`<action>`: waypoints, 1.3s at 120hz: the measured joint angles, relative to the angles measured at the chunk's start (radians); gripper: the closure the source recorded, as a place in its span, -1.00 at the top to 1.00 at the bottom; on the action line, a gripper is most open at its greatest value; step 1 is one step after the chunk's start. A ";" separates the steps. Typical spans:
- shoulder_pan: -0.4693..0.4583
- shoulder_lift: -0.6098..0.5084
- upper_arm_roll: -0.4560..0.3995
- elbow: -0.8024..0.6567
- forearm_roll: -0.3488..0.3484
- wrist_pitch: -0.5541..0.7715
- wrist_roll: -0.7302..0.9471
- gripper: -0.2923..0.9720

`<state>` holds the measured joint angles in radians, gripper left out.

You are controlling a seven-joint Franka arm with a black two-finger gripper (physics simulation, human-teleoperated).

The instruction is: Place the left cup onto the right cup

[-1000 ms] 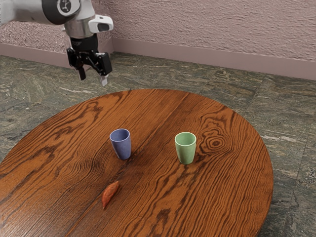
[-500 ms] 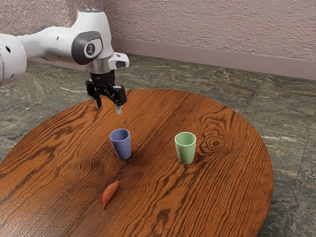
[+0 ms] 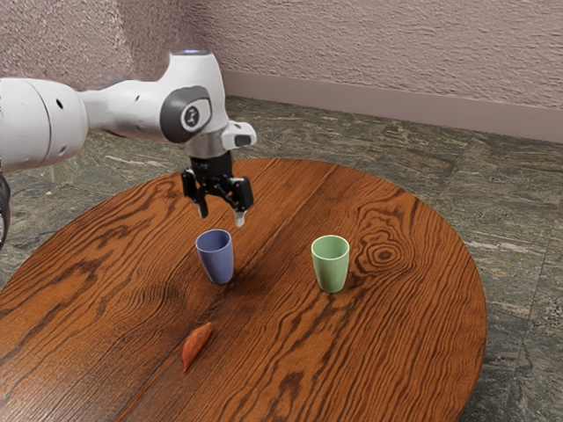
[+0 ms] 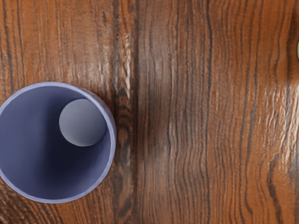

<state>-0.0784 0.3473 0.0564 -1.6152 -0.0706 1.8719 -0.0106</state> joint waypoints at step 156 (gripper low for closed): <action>0.030 0.197 0.000 0.057 -0.008 0.117 -0.066 0.50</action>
<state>-0.0482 0.5440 0.0565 -1.5579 -0.0784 1.9893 -0.0763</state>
